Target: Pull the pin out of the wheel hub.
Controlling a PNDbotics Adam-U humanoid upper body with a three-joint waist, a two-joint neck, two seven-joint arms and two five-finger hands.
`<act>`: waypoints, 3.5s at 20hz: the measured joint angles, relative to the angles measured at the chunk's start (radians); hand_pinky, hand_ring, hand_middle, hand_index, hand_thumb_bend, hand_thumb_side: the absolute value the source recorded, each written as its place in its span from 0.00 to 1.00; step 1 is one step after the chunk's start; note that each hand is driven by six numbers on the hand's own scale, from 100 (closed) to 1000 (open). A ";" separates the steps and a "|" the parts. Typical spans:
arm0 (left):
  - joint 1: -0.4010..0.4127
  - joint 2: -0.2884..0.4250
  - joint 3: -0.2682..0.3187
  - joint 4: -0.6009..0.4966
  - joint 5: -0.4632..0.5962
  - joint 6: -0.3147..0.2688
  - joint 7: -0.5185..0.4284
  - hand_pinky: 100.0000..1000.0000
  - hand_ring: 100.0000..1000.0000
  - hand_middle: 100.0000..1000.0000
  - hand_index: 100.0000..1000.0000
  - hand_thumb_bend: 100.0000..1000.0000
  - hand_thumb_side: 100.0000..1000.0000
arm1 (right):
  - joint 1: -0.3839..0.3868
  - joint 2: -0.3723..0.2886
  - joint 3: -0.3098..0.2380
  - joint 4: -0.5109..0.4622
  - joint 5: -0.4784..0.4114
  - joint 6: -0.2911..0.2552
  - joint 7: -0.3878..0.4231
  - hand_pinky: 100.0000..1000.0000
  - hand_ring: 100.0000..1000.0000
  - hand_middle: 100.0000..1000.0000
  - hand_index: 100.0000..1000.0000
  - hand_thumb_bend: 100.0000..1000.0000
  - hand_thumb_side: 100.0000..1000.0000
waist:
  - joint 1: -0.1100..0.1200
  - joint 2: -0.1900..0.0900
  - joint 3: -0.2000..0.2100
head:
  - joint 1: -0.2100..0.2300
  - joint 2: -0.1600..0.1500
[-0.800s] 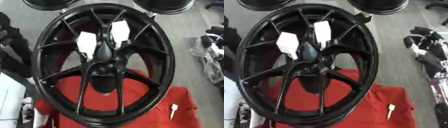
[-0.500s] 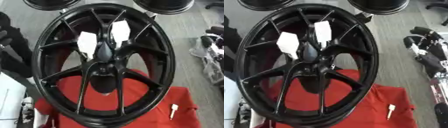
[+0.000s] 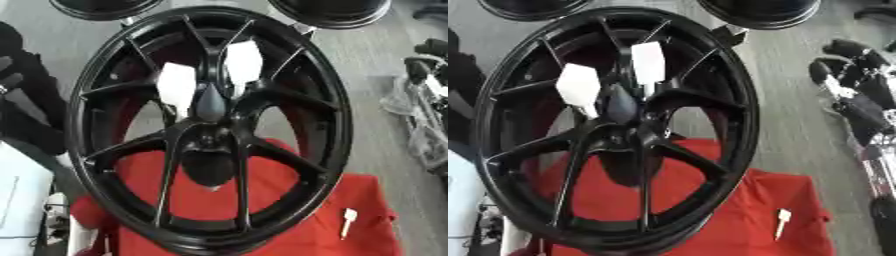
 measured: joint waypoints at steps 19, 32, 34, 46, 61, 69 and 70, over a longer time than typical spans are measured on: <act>0.035 0.033 0.001 0.000 -0.008 0.002 0.007 0.75 0.80 0.76 0.82 0.06 0.80 | -0.379 -0.436 0.194 -0.044 -0.033 0.007 0.216 0.87 0.74 0.72 0.77 0.46 0.13 | -0.035 -0.027 -0.017 | 0.007 0.025; 0.055 0.054 0.000 0.000 -0.014 0.006 0.006 0.74 0.81 0.76 0.82 0.06 0.81 | -0.682 -0.435 0.374 0.122 0.173 -0.028 0.562 0.85 0.75 0.73 0.78 0.46 0.18 | -0.056 -0.034 -0.024 | -0.004 0.035; 0.060 0.058 0.000 0.000 -0.014 0.007 0.007 0.74 0.81 0.76 0.82 0.06 0.81 | -0.724 -0.401 0.397 0.167 0.221 -0.041 0.614 0.86 0.75 0.74 0.78 0.46 0.18 | -0.056 -0.034 -0.028 | -0.005 0.035; 0.071 0.062 0.001 0.000 -0.014 0.012 0.016 0.75 0.81 0.76 0.82 0.06 0.81 | -0.848 -0.215 0.456 0.418 0.535 -0.182 0.877 0.85 0.79 0.77 0.82 0.45 0.24 | -0.054 -0.034 -0.042 | -0.011 0.035; 0.078 0.071 0.002 0.007 -0.008 0.020 0.035 0.75 0.81 0.76 0.82 0.06 0.82 | -0.885 -0.143 0.503 0.478 0.704 -0.234 0.858 0.83 0.78 0.75 0.82 0.43 0.25 | -0.055 -0.038 -0.054 | -0.006 0.035; 0.080 0.071 0.002 0.013 -0.004 0.022 0.041 0.75 0.81 0.76 0.82 0.07 0.82 | -0.867 -0.052 0.488 0.384 0.718 -0.221 0.871 0.82 0.76 0.75 0.84 0.47 0.23 | -0.050 -0.041 -0.058 | -0.016 0.035; 0.080 0.071 0.002 0.013 -0.004 0.022 0.041 0.75 0.81 0.76 0.82 0.07 0.82 | -0.859 -0.044 0.483 0.375 0.725 -0.216 0.874 0.81 0.76 0.74 0.85 0.50 0.23 | -0.050 -0.041 -0.058 | -0.016 0.035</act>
